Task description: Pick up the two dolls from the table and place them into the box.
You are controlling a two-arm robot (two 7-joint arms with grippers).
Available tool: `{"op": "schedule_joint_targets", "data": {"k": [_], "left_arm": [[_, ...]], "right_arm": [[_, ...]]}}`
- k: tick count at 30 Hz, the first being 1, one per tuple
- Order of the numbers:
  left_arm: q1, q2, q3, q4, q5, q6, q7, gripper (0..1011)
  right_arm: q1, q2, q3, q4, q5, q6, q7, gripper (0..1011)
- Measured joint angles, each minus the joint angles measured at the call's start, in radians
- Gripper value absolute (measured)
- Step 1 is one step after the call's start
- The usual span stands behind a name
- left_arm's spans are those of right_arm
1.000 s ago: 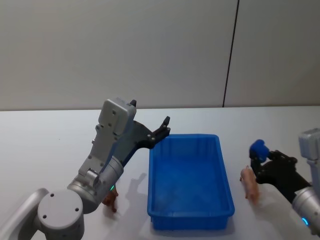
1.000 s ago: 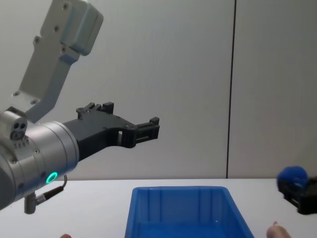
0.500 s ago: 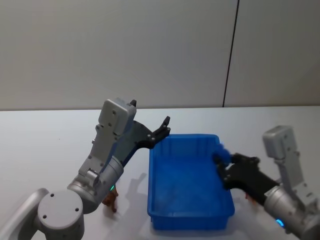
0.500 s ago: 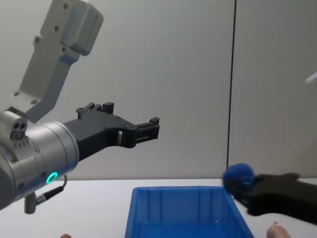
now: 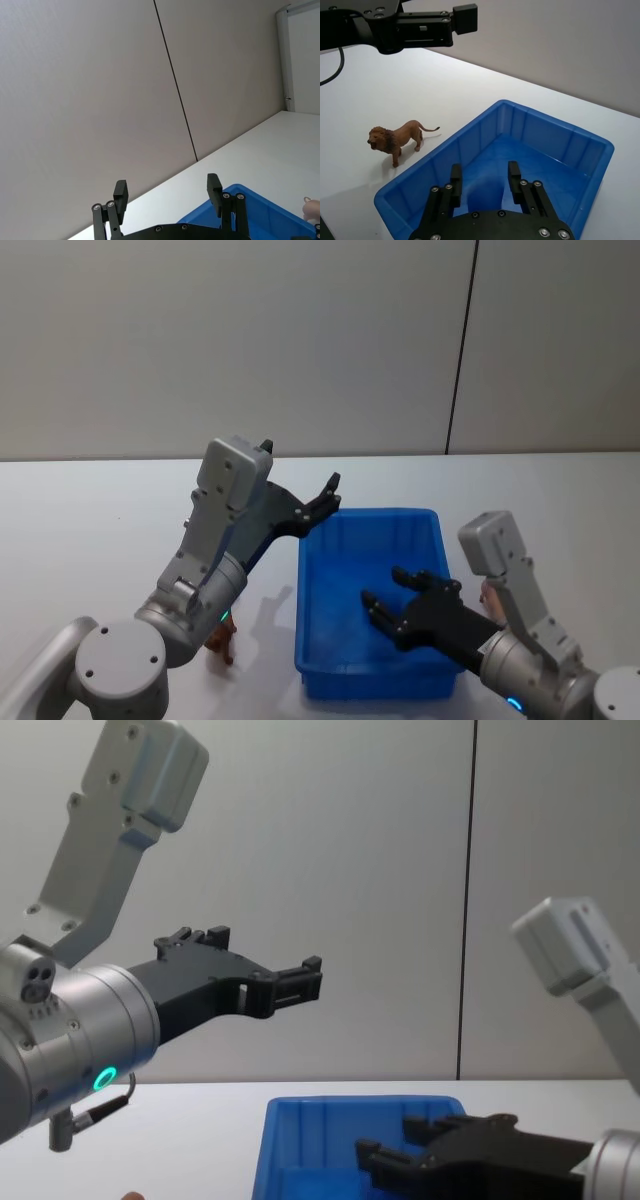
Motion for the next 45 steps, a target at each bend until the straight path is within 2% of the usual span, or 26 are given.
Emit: {"op": "schedule_joint_targets", "data": {"k": [5,9,12,16,23,32,45], "left_arm": [[0.0,0.0,0.0,0.0,0.0,0.0,0.0,1000],[0.0,0.0,0.0,0.0,0.0,0.0,0.0,1000],[0.0,0.0,0.0,0.0,0.0,0.0,0.0,1000],[0.0,0.0,0.0,0.0,0.0,0.0,0.0,1001],[0.0,0.0,0.0,0.0,0.0,0.0,0.0,1000],[0.0,0.0,0.0,0.0,0.0,0.0,0.0,1000],[0.0,0.0,0.0,0.0,0.0,0.0,0.0,1001]], "right_arm": [[0.005,-0.007,-0.007,0.013,-0.004,0.008,0.0,635],[0.007,-0.009,-0.007,0.018,-0.004,0.009,-0.009,798],[0.007,-0.008,-0.007,0.018,-0.004,0.009,-0.015,854],[0.0,0.0,-0.002,0.011,0.003,0.004,-0.034,983],[-0.03,0.022,0.009,-0.019,0.021,-0.008,-0.071,1001],[-0.102,0.071,0.033,-0.079,0.063,-0.026,-0.149,1001],[-0.174,0.123,0.067,-0.122,0.122,-0.039,-0.247,1001]]}}
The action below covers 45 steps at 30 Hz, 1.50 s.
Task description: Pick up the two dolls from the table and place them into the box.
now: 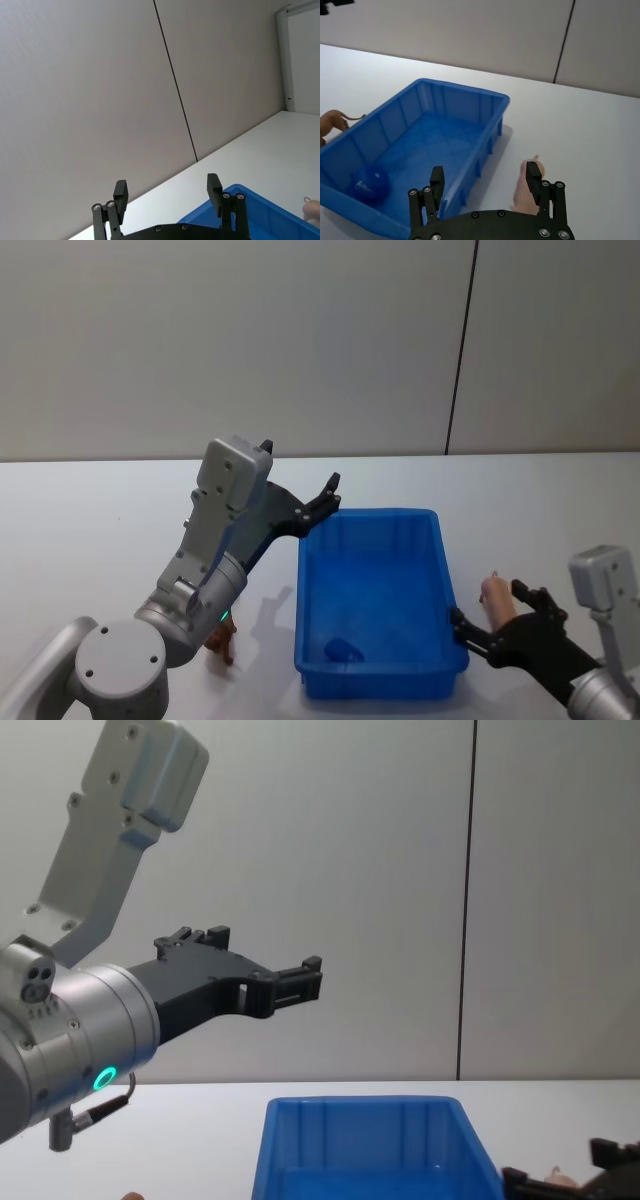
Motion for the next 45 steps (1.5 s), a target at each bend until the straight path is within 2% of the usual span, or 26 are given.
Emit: {"op": "schedule_joint_targets", "data": {"k": [14,31,39,42,44,45], "left_arm": [[0.0,0.0,0.0,0.0,0.0,0.0,0.0,1000],[0.0,0.0,0.0,0.0,0.0,0.0,0.0,1000],[0.0,0.0,0.0,0.0,0.0,0.0,0.0,1000],[0.0,0.0,0.0,0.0,0.0,0.0,0.0,1000],[0.0,0.0,0.0,0.0,0.0,0.0,0.0,1000],[0.0,0.0,0.0,0.0,0.0,0.0,0.0,1000]], "right_arm": [[-0.014,0.014,0.022,0.008,0.032,0.037,-0.059,1001],[0.042,-0.017,0.02,0.106,0.02,0.088,-0.064,998],[0.067,-0.033,0.016,0.145,0.008,0.102,-0.061,832],[0.077,-0.04,0.015,0.16,0.004,0.107,-0.06,704],[0.08,-0.042,0.015,0.165,0.003,0.108,-0.06,662],[0.083,-0.044,0.015,0.169,0.002,0.11,-0.06,600]]}}
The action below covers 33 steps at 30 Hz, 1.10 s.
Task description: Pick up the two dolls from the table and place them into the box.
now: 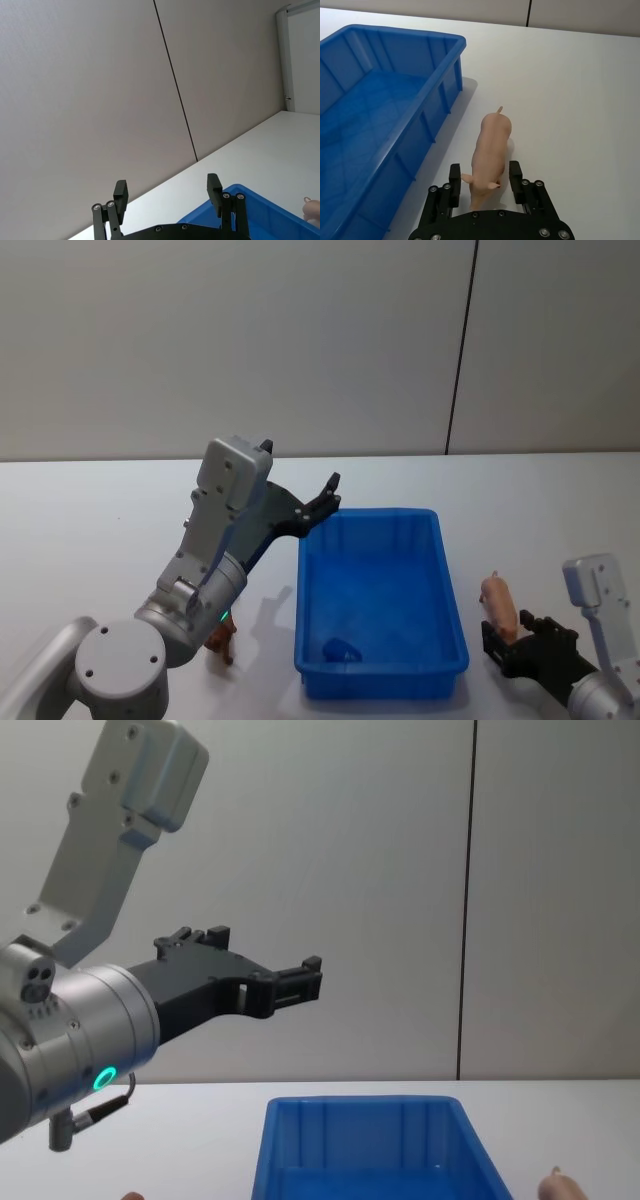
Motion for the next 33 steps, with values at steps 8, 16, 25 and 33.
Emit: {"op": "schedule_joint_targets", "data": {"k": [8,16,25,33], "left_arm": [[0.0,0.0,0.0,0.0,0.0,0.0,0.0,1000],[0.0,0.0,0.0,0.0,0.0,0.0,0.0,1000],[0.0,0.0,0.0,0.0,0.0,0.0,0.0,1000],[0.0,0.0,0.0,0.0,0.0,0.0,0.0,1000]], "right_arm": [[0.007,-0.005,0.0,0.008,-0.007,-0.002,-0.006,387],[0.007,-0.005,0.003,-0.009,-0.029,-0.034,-0.027,307],[0.006,-0.002,0.005,-0.06,-0.061,-0.079,-0.04,307],[0.01,-0.001,0.001,-0.114,-0.087,-0.111,0.0,307]]}}
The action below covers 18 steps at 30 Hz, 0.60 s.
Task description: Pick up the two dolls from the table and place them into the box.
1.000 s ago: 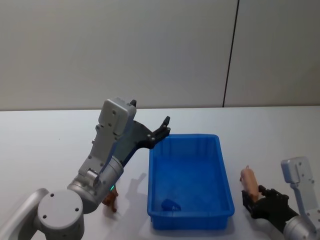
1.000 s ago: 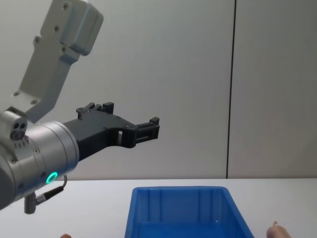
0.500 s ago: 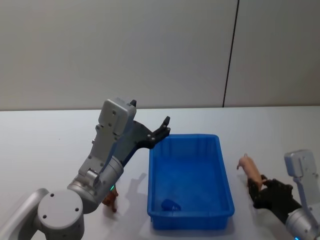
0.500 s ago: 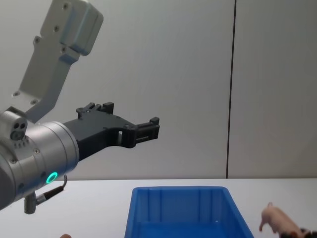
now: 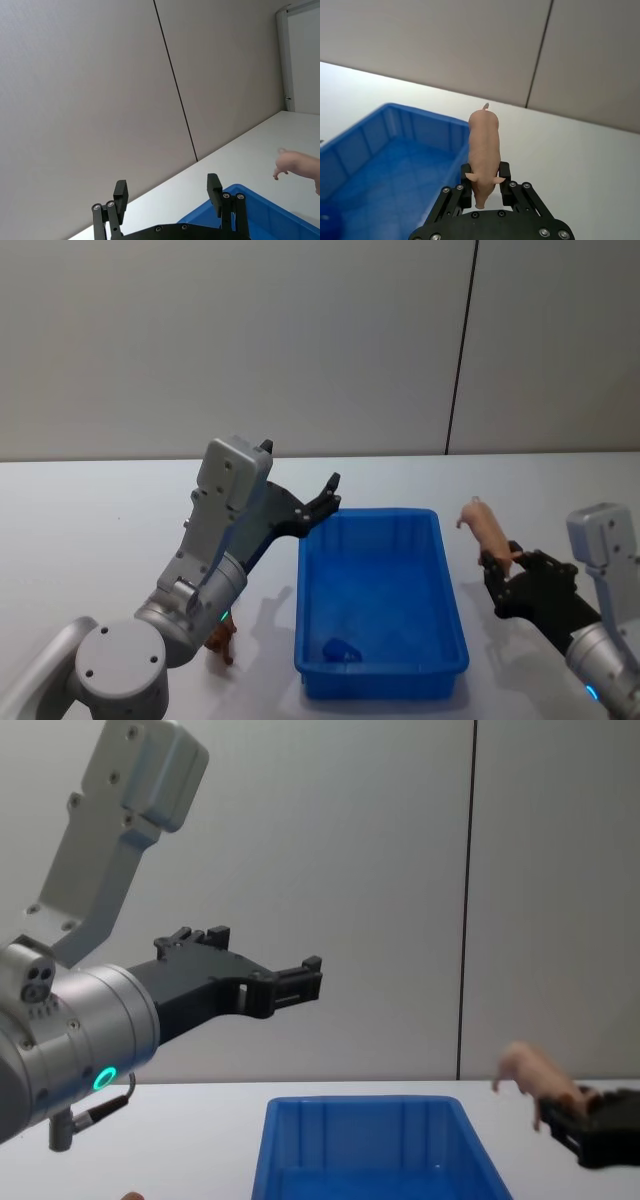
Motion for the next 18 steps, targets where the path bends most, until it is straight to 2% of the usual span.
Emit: {"op": "schedule_joint_targets", "data": {"k": [8,18], "left_arm": [[0.0,0.0,0.0,0.0,0.0,0.0,0.0,1000],[0.0,0.0,0.0,0.0,0.0,0.0,0.0,1000]], "right_arm": [[0.01,-0.007,-0.015,-0.031,-0.019,-0.004,0.071,307],[0.033,-0.036,-0.049,-0.026,-0.049,0.032,0.167,307]]}}
